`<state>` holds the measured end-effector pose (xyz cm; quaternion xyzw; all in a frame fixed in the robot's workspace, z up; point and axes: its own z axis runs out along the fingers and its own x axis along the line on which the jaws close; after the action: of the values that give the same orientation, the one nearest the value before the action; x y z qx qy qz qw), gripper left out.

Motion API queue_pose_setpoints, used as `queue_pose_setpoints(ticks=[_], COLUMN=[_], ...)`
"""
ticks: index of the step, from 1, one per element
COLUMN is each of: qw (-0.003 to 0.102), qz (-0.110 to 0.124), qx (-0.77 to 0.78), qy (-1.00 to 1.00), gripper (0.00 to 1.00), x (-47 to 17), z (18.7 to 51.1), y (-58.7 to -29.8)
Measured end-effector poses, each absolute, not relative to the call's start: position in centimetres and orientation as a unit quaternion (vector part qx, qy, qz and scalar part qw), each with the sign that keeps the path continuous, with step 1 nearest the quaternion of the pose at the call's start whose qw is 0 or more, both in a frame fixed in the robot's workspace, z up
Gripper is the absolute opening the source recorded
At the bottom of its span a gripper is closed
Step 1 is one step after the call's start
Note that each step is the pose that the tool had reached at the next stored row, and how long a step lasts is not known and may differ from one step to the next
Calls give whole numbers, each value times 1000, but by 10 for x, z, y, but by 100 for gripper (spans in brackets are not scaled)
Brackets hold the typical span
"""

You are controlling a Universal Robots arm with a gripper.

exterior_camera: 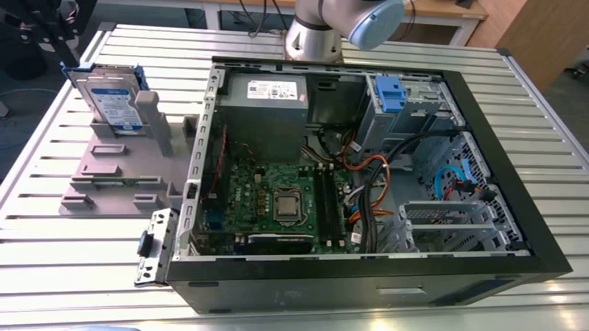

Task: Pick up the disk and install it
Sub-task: 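Pick up the disk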

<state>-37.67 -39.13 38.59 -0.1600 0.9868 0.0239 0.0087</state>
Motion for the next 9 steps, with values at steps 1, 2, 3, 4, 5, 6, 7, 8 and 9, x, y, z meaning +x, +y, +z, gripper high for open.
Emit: queue_pose_setpoints(ticks=[1,2,3,4,5,6,7,8,9], qw=[9,9,9,9,9,9,9,8,8], qz=[24,24,24,24,24,24,24,24,24], qx=[-161,-162,-163,-164,-165,-166,-167,-168,-169], qy=[987,986,986,986,986,986,986,986,985], gripper=[11,11,11,11,11,11,11,11,11], x=[-377,-377,-377,-377,-377,-377,-377,-377,-377], z=[386,386,386,386,386,386,386,386,386], y=[-391,-391,-391,-391,-391,-391,-391,-391,-391])
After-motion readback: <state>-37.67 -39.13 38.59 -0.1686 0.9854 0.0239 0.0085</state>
